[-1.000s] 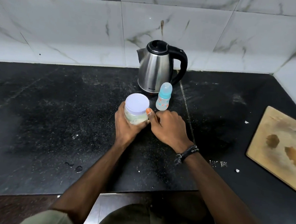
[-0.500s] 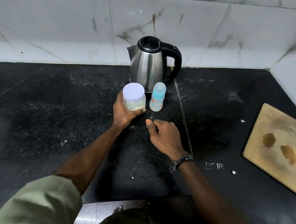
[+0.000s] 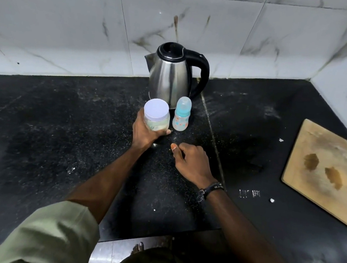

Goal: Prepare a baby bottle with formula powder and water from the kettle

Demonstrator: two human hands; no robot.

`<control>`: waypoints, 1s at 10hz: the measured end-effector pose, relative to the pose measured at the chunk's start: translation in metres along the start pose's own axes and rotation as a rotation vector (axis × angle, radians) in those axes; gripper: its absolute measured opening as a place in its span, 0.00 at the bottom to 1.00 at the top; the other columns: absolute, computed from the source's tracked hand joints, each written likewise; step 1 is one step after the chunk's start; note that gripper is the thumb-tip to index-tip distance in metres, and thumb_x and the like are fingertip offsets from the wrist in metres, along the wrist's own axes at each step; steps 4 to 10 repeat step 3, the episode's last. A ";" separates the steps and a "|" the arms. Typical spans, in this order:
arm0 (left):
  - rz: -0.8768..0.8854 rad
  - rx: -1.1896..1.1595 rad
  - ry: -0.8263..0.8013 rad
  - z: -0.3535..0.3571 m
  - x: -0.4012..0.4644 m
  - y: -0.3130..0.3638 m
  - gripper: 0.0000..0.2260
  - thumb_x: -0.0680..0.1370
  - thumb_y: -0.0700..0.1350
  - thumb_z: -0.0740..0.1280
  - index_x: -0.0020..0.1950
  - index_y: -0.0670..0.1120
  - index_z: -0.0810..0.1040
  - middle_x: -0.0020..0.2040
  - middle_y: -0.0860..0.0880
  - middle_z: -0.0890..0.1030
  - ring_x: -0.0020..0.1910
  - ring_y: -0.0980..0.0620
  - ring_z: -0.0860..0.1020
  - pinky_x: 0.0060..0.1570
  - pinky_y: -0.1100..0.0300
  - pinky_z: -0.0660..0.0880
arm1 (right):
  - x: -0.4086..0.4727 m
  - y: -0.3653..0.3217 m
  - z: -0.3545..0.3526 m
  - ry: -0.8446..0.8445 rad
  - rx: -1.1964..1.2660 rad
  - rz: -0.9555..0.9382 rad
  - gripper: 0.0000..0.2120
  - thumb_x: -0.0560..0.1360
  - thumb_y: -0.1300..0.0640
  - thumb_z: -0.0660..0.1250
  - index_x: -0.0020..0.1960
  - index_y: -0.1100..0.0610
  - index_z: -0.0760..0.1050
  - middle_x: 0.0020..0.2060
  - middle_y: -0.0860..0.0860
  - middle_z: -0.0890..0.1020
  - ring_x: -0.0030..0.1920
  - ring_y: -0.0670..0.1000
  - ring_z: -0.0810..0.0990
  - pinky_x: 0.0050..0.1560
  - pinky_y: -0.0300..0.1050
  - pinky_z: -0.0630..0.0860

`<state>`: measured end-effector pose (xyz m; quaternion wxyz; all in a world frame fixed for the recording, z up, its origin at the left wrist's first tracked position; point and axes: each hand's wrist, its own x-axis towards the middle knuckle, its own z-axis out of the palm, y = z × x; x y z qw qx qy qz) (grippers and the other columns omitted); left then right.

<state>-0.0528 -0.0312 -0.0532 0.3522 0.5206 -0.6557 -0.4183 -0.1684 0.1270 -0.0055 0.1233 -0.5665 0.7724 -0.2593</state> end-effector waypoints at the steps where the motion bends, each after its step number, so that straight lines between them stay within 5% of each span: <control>1: -0.010 0.026 -0.045 -0.006 -0.005 0.006 0.53 0.58 0.47 0.89 0.77 0.43 0.65 0.71 0.45 0.77 0.70 0.47 0.75 0.66 0.55 0.74 | -0.002 0.002 0.003 -0.011 -0.005 -0.007 0.20 0.81 0.46 0.62 0.34 0.53 0.64 0.25 0.45 0.66 0.31 0.53 0.70 0.33 0.45 0.62; 3: 0.111 0.089 -0.086 -0.026 -0.021 0.003 0.54 0.57 0.65 0.83 0.75 0.44 0.64 0.71 0.46 0.75 0.70 0.47 0.75 0.68 0.47 0.75 | -0.005 -0.001 0.015 0.028 0.013 0.009 0.11 0.81 0.52 0.62 0.44 0.56 0.74 0.35 0.53 0.81 0.37 0.58 0.79 0.34 0.48 0.69; 10: 0.111 0.089 -0.086 -0.026 -0.021 0.003 0.54 0.57 0.65 0.83 0.75 0.44 0.64 0.71 0.46 0.75 0.70 0.47 0.75 0.68 0.47 0.75 | -0.005 -0.001 0.015 0.028 0.013 0.009 0.11 0.81 0.52 0.62 0.44 0.56 0.74 0.35 0.53 0.81 0.37 0.58 0.79 0.34 0.48 0.69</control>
